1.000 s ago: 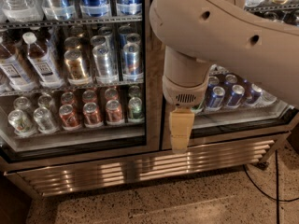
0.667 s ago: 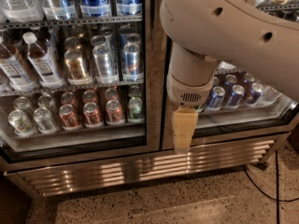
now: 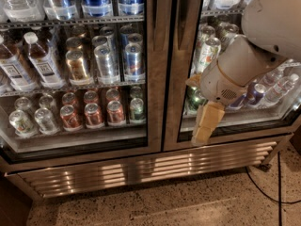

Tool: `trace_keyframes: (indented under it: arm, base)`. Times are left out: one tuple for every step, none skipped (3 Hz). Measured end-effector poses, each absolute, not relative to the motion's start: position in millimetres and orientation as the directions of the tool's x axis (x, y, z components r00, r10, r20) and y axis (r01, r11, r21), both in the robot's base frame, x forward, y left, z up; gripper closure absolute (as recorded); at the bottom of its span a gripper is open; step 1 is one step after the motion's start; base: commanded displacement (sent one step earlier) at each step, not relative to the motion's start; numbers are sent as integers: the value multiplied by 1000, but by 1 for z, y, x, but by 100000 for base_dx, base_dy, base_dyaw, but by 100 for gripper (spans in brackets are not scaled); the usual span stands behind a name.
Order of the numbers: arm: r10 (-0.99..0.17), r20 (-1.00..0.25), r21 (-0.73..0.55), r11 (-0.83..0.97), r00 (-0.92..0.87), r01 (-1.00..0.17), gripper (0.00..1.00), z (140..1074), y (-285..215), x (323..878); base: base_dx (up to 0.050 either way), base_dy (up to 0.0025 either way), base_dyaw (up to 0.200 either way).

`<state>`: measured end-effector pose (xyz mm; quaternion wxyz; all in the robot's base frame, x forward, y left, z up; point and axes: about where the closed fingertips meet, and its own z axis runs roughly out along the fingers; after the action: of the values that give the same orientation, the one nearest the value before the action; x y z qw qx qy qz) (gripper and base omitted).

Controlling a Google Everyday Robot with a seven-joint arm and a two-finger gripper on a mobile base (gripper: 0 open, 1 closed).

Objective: Open right fridge door

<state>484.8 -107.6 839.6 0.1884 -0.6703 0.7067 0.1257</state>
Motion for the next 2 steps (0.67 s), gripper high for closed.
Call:
trace_keyframes:
  arm:
    - [-785, -614, -40, -73, 83, -996, 0, 844, -93, 478]
    - [-754, -639, -75, -140, 155, -987, 0, 846, -87, 476]
  base:
    - [0, 0, 0]
    - [0, 0, 0]
